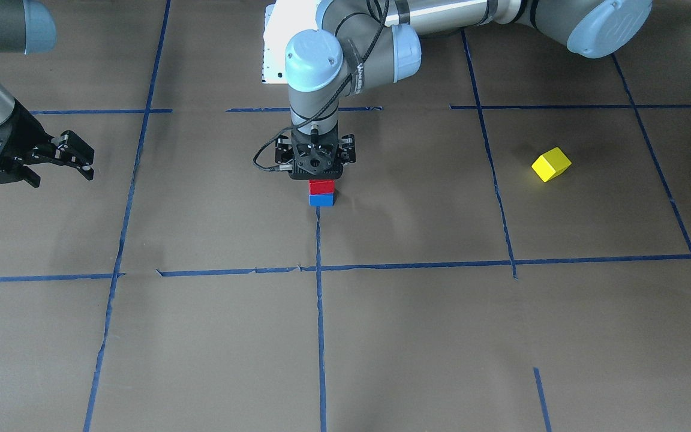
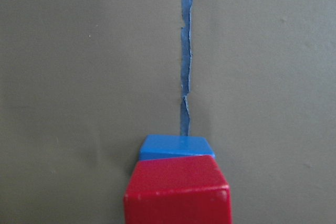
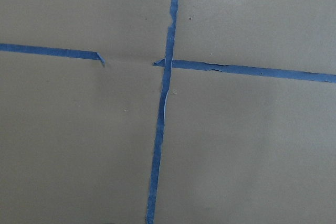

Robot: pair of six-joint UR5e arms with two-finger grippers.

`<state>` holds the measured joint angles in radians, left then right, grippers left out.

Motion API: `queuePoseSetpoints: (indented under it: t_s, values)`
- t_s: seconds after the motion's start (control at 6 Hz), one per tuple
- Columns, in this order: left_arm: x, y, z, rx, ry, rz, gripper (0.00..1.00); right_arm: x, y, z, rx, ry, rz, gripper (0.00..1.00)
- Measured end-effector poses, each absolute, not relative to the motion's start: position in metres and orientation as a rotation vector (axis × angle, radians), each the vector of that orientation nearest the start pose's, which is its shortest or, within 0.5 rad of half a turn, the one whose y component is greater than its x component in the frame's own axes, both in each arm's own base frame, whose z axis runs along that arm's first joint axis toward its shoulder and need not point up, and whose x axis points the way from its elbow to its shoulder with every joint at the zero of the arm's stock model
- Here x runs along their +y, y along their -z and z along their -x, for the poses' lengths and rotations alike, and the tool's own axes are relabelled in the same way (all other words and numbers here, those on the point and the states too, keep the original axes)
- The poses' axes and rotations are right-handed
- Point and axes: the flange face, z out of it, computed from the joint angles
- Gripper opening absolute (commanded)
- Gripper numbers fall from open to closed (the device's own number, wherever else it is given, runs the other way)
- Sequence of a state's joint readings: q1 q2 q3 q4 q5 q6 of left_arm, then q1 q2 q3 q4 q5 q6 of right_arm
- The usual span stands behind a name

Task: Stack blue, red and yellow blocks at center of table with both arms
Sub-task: 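Open the left gripper and move it back toward the yellow cube, then lower the left gripper onto the yellow cube and close it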

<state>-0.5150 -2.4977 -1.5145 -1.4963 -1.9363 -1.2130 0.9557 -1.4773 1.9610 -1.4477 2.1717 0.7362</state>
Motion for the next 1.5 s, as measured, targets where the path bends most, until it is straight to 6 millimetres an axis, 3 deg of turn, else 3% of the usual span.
queuePoseSetpoints:
  t_s: [0.17,0.33,0.5,0.83,1.0,1.33,1.5]
  values:
    - [-0.449,-0.100,-0.552,0.884,0.023,-0.047,1.00,-0.466,-0.414,0.235,-0.821,0.069,-0.096,1.00]
    - [-0.449,-0.107,-0.510,0.887,0.021,-0.077,1.00,-0.466,-0.414,0.234,-0.821,0.069,-0.096,1.00]
    - [-0.437,-0.136,-0.464,0.877,-0.018,-0.111,1.00,-0.466,-0.413,0.234,-0.822,0.068,-0.097,1.00]
    - [-0.392,-0.228,-0.371,0.822,-0.136,-0.158,1.00,-0.466,-0.413,0.233,-0.822,0.068,-0.098,1.00]
    - [-0.378,-0.279,-0.335,0.780,-0.139,-0.140,1.00,-0.466,-0.413,0.233,-0.823,0.067,-0.099,1.00]
    - [-0.368,-0.365,-0.286,0.739,-0.044,-0.048,1.00,-0.465,-0.413,0.231,-0.823,0.066,-0.099,1.00]
    - [-0.367,-0.395,-0.275,0.743,0.058,0.036,1.00,-0.464,-0.413,0.231,-0.823,0.066,-0.099,1.00]
